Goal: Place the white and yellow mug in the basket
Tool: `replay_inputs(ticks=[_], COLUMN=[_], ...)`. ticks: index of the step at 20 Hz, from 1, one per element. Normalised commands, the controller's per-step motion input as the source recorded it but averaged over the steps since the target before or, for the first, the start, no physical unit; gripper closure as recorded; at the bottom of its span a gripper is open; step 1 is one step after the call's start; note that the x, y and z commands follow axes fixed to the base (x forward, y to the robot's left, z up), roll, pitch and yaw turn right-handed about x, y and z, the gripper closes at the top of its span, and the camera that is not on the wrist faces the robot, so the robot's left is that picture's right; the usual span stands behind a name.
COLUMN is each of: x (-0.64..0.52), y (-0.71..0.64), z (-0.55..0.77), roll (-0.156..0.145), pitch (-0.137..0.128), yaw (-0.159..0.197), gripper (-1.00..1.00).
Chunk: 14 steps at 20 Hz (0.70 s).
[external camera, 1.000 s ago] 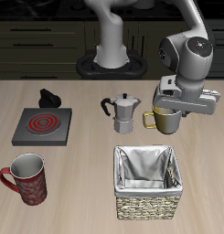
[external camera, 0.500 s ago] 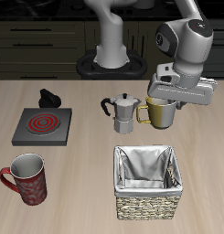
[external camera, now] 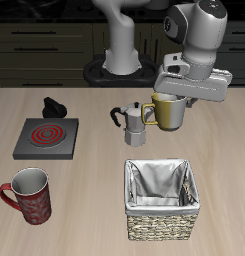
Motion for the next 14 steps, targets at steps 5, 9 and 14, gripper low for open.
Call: replay_inputs(ticks=[5,9,14], x=[0.24,0.24,0.3], y=[-0.18,-0.15,-0.1], z=[0.39,0.27,0.21], roll=[0.075,0.006,0.034], pitch=[0.013,-0.023,-0.005], yaw=[0.01,0.066,0.037], gripper=[1.0,1.0,1.0])
